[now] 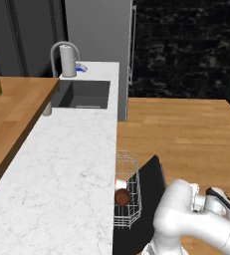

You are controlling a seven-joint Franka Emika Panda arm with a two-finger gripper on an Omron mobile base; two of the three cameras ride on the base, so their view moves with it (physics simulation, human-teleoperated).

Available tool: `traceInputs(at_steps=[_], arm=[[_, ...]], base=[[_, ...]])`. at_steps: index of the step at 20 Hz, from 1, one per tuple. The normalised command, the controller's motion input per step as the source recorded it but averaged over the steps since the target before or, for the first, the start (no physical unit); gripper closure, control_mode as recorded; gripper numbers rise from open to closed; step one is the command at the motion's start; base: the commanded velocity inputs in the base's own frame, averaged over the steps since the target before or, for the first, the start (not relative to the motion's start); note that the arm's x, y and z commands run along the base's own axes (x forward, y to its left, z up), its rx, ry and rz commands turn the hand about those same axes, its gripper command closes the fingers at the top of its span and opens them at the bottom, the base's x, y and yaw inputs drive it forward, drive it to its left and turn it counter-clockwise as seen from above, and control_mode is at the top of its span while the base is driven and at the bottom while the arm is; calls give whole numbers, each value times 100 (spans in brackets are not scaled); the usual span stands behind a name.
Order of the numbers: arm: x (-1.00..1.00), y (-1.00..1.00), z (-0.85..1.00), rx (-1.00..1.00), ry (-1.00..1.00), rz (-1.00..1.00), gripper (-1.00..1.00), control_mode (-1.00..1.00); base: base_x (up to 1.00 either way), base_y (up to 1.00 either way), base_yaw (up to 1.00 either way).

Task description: Pick up the cup and bowl from the counter, place them in the dishwasher, and close the dishwasher door.

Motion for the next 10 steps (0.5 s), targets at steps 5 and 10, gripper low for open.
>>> traceInputs(at_steps=[5,10], arm=[[75,-38,-43,-4,10,-4,-100,-100],[72,-69,-96,0,11,9,-100,-100]], base=[[0,0,0],[0,0,0]])
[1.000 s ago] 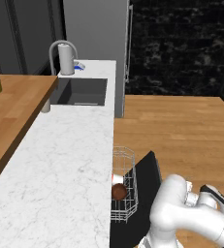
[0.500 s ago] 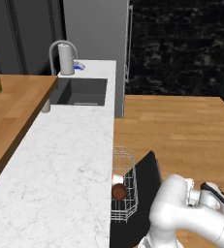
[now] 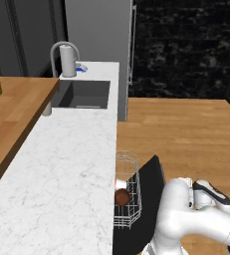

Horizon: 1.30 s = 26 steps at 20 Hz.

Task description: Pick up the cup and bowl from the counter, place them in the dishwasher, and close the dishwasher door.

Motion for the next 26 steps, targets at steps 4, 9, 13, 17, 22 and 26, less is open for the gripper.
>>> traceInputs(at_steps=[4,9,13,17,22,26], arm=[[27,-98,-100,3,19,27,-100,-100],[40,-58,-100,10,13,38,-100,-100],[63,13,-100,21,0,47,-100,-100],[69,54,-100,31,0,48,-100,-100],[53,87,-100,42,-2,50,-100,-100],[9,83,-100,56,-18,49,-100,-100]], base=[[0,0,0],[0,0,0],[0,0,0],[0,0,0],[0,0,0],[0,0,0]])
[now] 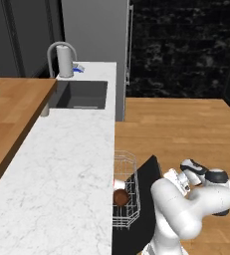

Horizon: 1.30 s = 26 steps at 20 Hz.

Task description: Pick up the cup and bowl from the counter, place them in the dishwasher, and close the dishwasher door.

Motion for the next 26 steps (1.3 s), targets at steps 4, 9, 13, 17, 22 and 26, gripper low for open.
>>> traceInputs(at_steps=[4,9,13,17,22,26], arm=[[16,66,-100,59,-17,45,-100,-100],[23,43,-100,49,-11,33,-100,-100],[40,84,-100,43,-3,32,-100,-100],[50,100,-100,46,-4,32,-100,-100],[60,100,-100,50,-1,31,-100,-100],[56,100,-100,52,-2,30,-100,-100]], base=[[0,0,0],[0,0,0],[0,0,0],[0,0,0],[0,0,0],[0,0,0]])
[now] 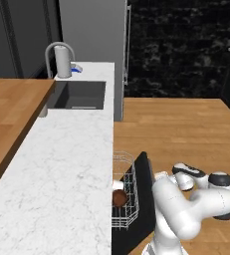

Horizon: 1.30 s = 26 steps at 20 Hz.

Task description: Pick up the cup and bowl from the counter, place them in the dishwasher, and close the dishwasher door.

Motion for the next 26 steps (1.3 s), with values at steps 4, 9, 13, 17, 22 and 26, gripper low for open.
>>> traceInputs(at_steps=[4,9,13,17,22,26], arm=[[56,100,-100,51,-2,27,-100,-100],[56,100,-100,48,-2,24,-100,-100],[47,100,-100,45,-4,23,-100,-100],[32,100,-100,41,-13,21,-100,-100],[34,100,-100,41,-17,18,-100,-100],[33,100,-100,45,-24,14,-100,-100]], base=[[0,0,0],[0,0,0],[0,0,0],[0,0,0],[0,0,0],[0,0,0]])
